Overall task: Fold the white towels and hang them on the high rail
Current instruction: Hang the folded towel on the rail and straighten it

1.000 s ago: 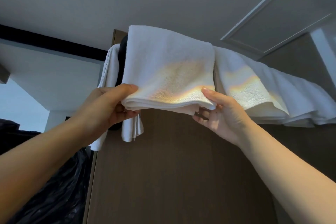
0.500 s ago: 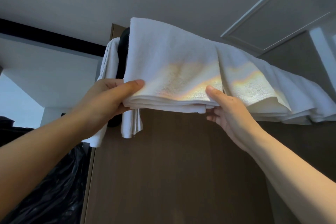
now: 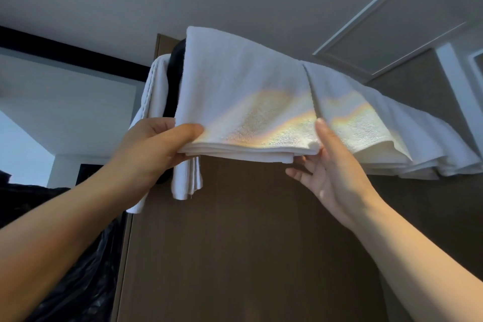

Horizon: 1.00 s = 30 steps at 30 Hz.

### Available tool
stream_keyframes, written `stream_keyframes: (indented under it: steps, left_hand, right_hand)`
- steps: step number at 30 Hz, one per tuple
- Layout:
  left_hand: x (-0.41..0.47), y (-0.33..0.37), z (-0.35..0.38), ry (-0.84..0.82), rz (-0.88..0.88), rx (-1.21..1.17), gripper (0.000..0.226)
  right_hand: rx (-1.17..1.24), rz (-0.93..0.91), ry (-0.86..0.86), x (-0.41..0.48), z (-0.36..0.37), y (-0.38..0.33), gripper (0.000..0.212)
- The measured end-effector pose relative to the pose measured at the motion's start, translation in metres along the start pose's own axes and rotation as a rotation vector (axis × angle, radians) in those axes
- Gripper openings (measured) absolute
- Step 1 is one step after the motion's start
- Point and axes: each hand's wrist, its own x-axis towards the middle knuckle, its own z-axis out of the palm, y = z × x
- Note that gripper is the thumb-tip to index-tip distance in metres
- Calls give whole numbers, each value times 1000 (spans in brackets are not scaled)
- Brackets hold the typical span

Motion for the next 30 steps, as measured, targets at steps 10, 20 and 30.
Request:
stream_keyframes:
  steps: [10, 20, 30]
  left_hand:
    - [5, -8, -8, 6, -54, -49, 24]
    - [1, -3, -13, -48, -12, -51, 39]
    - [6, -19, -15, 68, 13, 125, 31]
  right_hand:
    - [119, 173, 68, 1, -3, -13, 23]
    - [-167, 296, -39, 21, 1, -19, 22]
    - [8, 165, -58, 6, -9, -31, 25]
